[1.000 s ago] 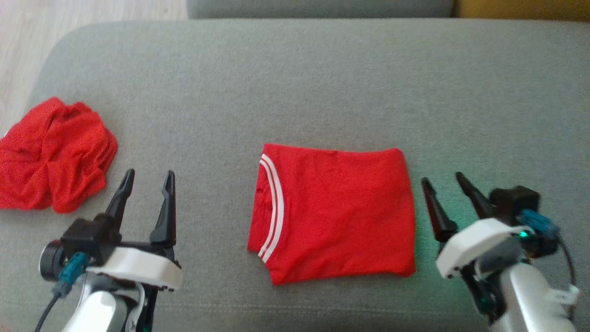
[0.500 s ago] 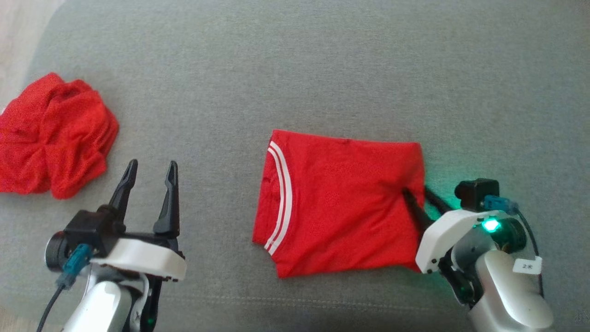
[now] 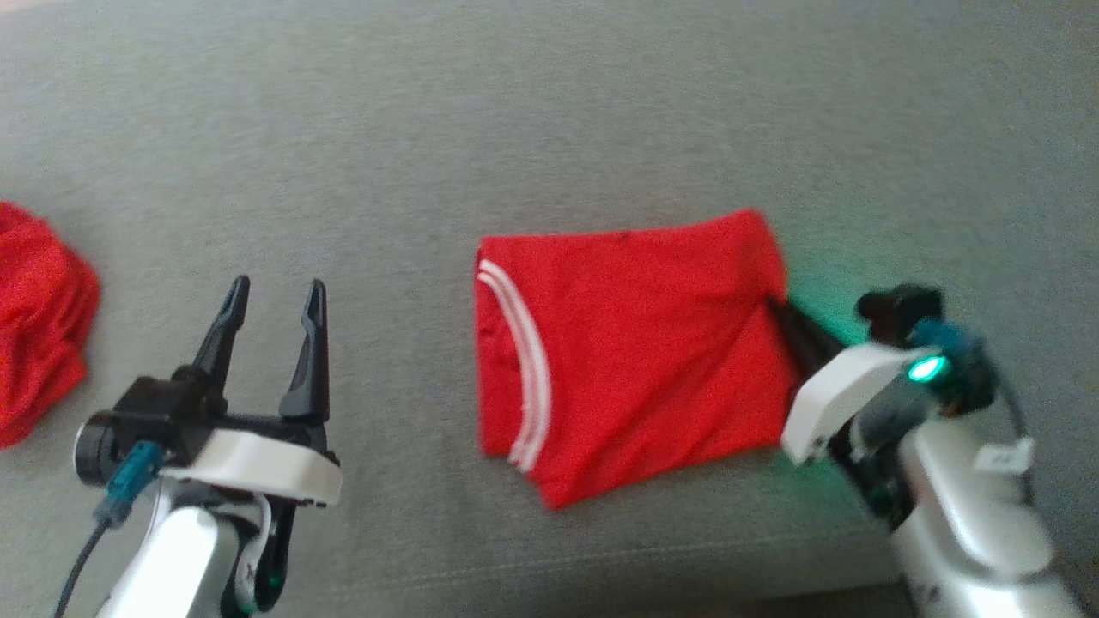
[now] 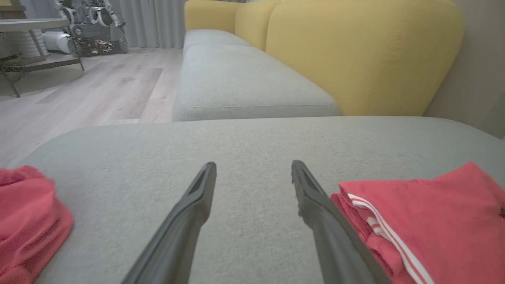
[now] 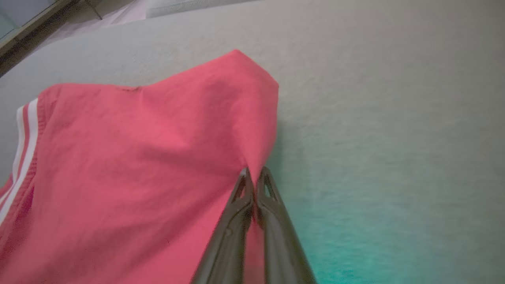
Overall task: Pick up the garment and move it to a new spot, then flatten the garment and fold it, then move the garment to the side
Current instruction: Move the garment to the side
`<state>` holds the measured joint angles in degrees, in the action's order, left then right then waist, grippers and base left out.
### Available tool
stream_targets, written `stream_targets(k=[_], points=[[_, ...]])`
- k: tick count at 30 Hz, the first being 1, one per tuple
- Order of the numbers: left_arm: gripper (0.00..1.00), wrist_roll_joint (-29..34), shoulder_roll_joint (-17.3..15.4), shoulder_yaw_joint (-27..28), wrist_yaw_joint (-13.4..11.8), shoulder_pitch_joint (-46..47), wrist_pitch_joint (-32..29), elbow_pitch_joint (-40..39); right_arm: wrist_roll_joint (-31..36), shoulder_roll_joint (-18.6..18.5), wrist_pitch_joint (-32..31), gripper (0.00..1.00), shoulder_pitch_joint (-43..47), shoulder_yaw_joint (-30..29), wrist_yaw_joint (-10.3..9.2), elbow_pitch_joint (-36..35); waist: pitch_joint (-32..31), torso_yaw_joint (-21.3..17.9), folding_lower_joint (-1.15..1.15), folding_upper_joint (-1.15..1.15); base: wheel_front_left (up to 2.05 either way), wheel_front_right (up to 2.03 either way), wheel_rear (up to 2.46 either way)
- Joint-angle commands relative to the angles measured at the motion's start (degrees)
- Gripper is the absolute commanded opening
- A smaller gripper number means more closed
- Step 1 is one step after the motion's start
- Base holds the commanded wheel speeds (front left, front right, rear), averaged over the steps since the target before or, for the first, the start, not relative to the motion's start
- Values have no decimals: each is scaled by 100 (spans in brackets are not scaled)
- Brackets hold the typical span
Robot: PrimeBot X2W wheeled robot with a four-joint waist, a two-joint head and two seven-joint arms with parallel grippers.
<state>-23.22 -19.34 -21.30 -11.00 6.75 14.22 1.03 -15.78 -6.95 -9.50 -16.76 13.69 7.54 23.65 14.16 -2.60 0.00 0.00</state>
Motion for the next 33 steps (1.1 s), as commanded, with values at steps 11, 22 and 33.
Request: stream_targets(k=[11,22,33], points=[[100,152,-165,135,149,764,25,-304,27,-1132,121,0,-1473,-1264,-5,13,675,-861,0,0,0,0,0],[100,248,-254,37,269,1161,-37,-340,100,-1519,192,0,-2493,-2260,-5,312,1343,-1050,0,0,0,0,0],[100,318,-332,-41,348,1424,-81,-354,379,-1415,364,0,-2734,-2628,-5,626,1667,-1071,0,0,0,0,0]])
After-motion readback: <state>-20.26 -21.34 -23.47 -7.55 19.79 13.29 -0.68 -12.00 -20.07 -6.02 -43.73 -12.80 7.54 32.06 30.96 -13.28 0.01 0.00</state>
